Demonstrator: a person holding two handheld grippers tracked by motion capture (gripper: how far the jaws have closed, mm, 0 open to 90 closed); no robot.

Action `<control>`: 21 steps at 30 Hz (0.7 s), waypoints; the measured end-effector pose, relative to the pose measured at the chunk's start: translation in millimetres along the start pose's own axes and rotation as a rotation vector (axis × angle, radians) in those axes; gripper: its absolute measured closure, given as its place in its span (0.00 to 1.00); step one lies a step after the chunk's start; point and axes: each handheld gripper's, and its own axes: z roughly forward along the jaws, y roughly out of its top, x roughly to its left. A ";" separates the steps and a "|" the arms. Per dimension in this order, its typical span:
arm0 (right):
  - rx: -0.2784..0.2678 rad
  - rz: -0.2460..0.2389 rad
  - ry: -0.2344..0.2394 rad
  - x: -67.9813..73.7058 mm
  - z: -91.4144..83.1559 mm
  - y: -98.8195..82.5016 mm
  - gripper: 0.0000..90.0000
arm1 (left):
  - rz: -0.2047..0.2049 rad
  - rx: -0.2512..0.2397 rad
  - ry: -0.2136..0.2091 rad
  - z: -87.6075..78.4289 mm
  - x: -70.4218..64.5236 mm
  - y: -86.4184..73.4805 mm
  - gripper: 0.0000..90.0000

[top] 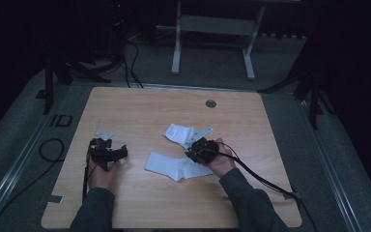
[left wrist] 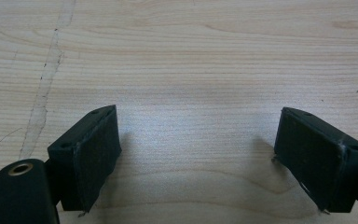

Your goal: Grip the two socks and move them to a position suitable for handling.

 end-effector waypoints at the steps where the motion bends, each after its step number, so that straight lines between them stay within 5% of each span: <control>1: -0.008 0.001 -0.007 -2.1 -1.7 3.2 0.85 | 0.000 0.000 0.000 0.0 0.0 0.0 0.16; 7: -0.040 0.020 -0.065 -19.2 -5.4 23.9 0.84 | -0.001 -0.002 0.000 0.1 -0.1 0.0 0.16; 10: -0.038 0.041 -0.093 -31.4 1.7 30.5 0.75 | -0.001 -0.002 0.000 0.2 0.0 0.0 0.16; 19: 0.018 0.066 -0.082 -38.4 25.6 29.5 0.60 | 0.000 0.000 0.000 0.0 0.0 0.0 0.16; 21: 0.089 0.033 -0.121 -36.6 40.4 30.8 0.59 | 0.000 0.000 0.000 0.0 0.0 0.0 0.16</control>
